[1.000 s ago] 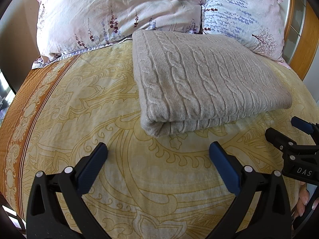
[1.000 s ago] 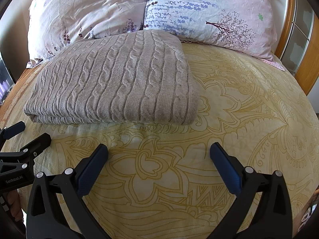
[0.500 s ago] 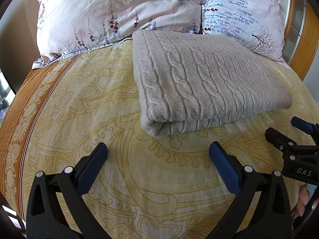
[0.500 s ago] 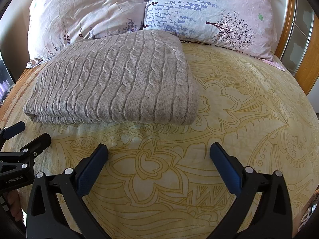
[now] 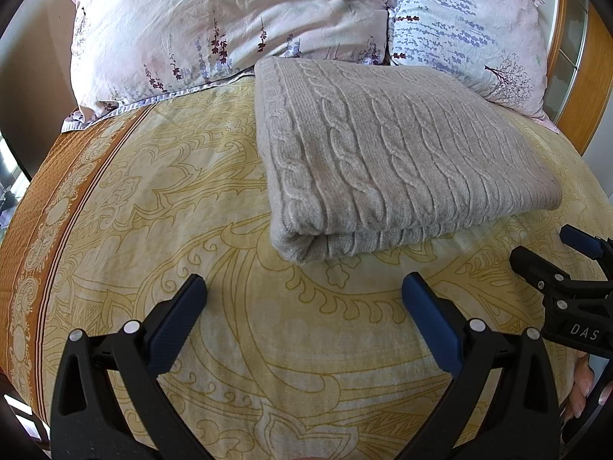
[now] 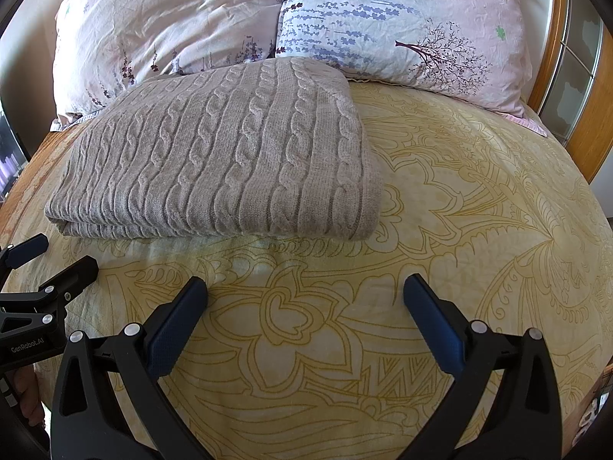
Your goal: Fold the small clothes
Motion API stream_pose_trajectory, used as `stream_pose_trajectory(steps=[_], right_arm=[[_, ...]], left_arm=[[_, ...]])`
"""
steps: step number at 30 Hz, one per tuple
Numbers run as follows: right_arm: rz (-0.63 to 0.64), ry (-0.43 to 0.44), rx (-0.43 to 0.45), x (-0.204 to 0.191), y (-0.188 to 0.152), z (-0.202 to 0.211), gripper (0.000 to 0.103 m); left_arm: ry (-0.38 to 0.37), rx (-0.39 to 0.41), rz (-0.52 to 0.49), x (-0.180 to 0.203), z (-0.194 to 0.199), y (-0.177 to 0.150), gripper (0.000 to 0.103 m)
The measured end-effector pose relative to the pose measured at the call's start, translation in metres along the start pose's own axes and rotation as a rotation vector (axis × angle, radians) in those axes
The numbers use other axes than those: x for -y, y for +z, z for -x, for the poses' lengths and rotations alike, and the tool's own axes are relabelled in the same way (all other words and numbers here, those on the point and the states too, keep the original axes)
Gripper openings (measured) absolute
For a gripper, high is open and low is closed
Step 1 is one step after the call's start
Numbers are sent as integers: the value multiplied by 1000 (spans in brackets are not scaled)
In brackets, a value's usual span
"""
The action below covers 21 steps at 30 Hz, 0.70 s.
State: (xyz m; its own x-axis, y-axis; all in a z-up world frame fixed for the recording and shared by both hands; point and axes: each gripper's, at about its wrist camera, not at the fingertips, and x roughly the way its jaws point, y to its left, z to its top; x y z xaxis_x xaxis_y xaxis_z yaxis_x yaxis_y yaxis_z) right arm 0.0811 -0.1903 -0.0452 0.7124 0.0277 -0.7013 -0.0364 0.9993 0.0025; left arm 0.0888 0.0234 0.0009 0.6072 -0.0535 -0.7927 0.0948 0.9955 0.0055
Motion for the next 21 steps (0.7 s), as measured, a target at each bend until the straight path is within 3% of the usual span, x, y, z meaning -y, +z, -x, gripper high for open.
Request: stream_pose_trajectory(steps=[21], right_arm=[[1, 1, 0, 0, 0, 0, 102]], left_arm=[[-1, -3, -1, -1, -1, 0, 101]])
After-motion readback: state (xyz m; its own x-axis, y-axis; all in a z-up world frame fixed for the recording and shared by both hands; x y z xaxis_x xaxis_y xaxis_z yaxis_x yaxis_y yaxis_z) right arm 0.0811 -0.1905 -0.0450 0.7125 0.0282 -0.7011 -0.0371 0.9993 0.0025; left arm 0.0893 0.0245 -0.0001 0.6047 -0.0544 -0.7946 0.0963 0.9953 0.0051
